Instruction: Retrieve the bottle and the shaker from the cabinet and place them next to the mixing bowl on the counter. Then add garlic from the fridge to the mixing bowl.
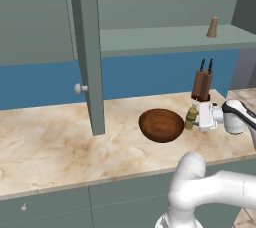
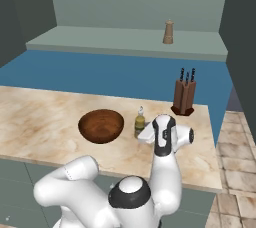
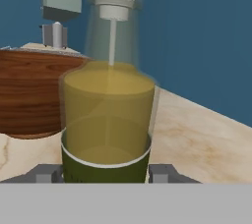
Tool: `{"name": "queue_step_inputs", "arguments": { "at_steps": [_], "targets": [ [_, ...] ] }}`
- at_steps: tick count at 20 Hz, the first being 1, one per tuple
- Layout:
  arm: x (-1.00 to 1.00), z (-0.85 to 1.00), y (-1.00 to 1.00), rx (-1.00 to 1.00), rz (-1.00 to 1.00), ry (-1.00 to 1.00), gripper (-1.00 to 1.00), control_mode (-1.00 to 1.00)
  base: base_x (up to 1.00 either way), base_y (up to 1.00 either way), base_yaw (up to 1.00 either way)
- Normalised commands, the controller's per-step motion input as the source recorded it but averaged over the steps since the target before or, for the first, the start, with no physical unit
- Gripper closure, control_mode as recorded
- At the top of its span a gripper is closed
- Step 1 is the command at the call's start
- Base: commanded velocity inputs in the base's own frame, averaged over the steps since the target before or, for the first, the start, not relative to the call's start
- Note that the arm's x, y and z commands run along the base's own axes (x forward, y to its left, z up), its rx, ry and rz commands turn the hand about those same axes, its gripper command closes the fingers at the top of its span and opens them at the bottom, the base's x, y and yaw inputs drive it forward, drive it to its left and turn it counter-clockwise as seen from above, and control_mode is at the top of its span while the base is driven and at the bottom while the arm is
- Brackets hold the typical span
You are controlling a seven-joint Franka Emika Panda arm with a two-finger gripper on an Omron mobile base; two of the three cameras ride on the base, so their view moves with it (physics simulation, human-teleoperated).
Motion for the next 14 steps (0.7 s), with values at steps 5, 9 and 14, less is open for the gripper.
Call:
{"name": "queue_step_inputs", "arguments": {
  "at_steps": [5, 9, 14],
  "targets": [
    [0.01, -0.20, 0.30, 0.02, 0.00, 0.00, 1.00, -1.00, 0.00, 0.00, 0.00],
    [0.02, -0.14, 0.27, 0.04, 0.00, 0.00, 1.00, -1.00, 0.00, 0.00, 0.00],
    [0.00, -0.11, 0.19, 0.03, 0.00, 0.00, -1.00, -1.00, 0.00, 0.00, 0.00]
  ]
}}
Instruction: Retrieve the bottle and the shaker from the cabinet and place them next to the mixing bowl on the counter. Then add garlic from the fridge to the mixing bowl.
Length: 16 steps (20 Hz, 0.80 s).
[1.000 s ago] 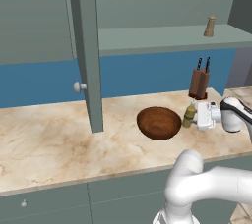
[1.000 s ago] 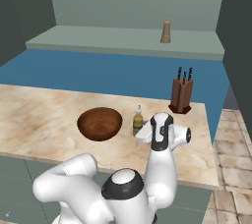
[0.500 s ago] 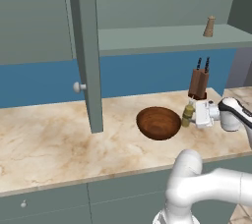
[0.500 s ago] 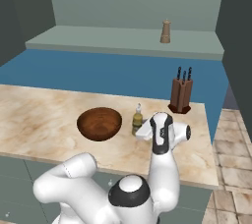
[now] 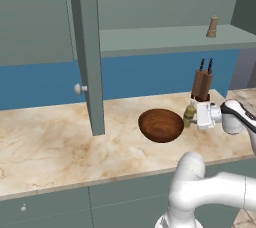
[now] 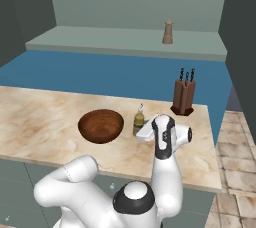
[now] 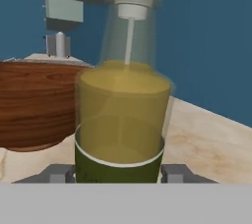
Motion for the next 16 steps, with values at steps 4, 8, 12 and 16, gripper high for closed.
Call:
{"name": "queue_step_inputs", "arguments": {
  "at_steps": [4, 8, 12, 16],
  "targets": [
    [0.00, -0.02, 0.03, 0.01, 0.01, 0.00, -1.00, -1.00, 0.00, 0.00, 0.00],
    [-0.01, 0.00, 0.00, -0.01, 0.01, 0.01, -1.00, -1.00, 0.00, 0.00, 0.00],
    [-0.02, 0.00, -0.08, -0.03, -0.01, 0.00, -1.00, -1.00, 0.00, 0.00, 0.00],
    [-0.06, 0.02, -0.27, -0.02, -0.12, 0.05, -1.00, -1.00, 0.00, 0.00, 0.00]
  ]
}}
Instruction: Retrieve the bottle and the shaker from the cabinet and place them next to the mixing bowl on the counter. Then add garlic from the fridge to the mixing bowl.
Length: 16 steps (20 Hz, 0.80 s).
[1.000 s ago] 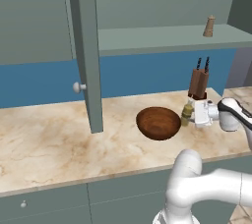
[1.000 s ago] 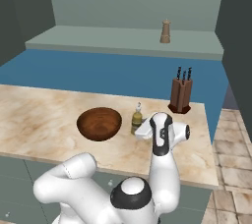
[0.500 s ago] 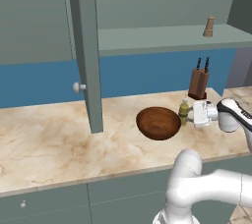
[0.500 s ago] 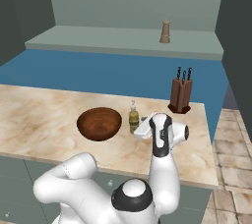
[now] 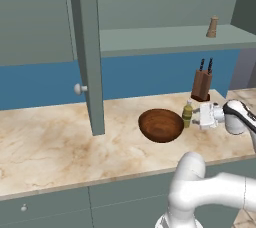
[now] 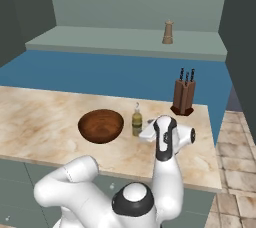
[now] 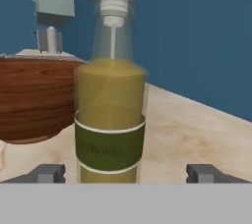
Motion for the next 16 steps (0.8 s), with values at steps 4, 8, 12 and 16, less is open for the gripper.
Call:
{"name": "queue_step_inputs", "arguments": {
  "at_steps": [4, 8, 12, 16],
  "targets": [
    [-0.46, 0.07, -0.27, -0.02, -0.18, 0.03, -1.00, -1.00, 0.00, 0.00, 0.00],
    [-0.81, 0.36, -0.16, -0.11, -0.22, 0.00, -1.00, -1.00, 0.00, 0.00, 0.00],
    [-0.44, 0.62, -0.11, -0.34, -0.24, 0.03, -1.00, -1.00, 0.00, 0.00, 0.00],
    [-0.33, 0.75, -0.39, -0.32, -0.29, 0.05, -1.00, -1.00, 0.00, 0.00, 0.00]
  ]
}}
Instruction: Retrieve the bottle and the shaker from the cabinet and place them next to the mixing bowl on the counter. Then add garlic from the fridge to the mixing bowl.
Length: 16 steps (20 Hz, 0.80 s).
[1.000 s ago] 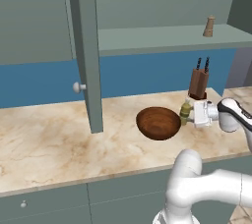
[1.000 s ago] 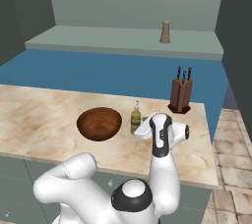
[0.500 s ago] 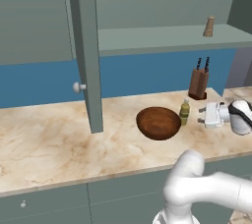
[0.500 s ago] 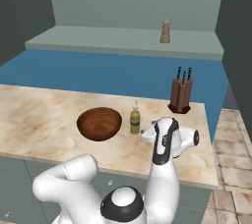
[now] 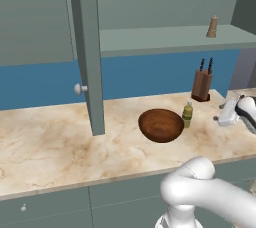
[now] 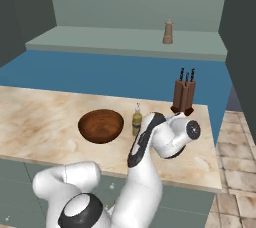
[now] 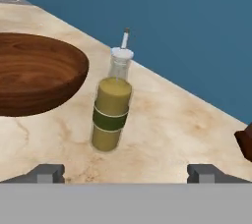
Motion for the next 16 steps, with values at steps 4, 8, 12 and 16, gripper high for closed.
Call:
{"name": "queue_step_inputs", "arguments": {
  "at_steps": [4, 8, 12, 16],
  "targets": [
    [-0.20, 0.61, -0.51, -0.09, -0.54, 0.00, -1.00, -1.00, 0.00, 0.00, 0.00],
    [-0.14, 0.42, 0.06, 0.05, -0.46, 0.12, -1.00, -1.00, 0.00, 0.00, 0.00],
    [0.00, 0.15, 0.25, 0.43, -0.53, -0.04, -1.00, -1.00, 0.00, 0.00, 0.00],
    [-0.01, 0.12, 0.16, 0.57, -0.53, -0.03, -1.00, -1.00, 0.00, 0.00, 0.00]
  ]
}}
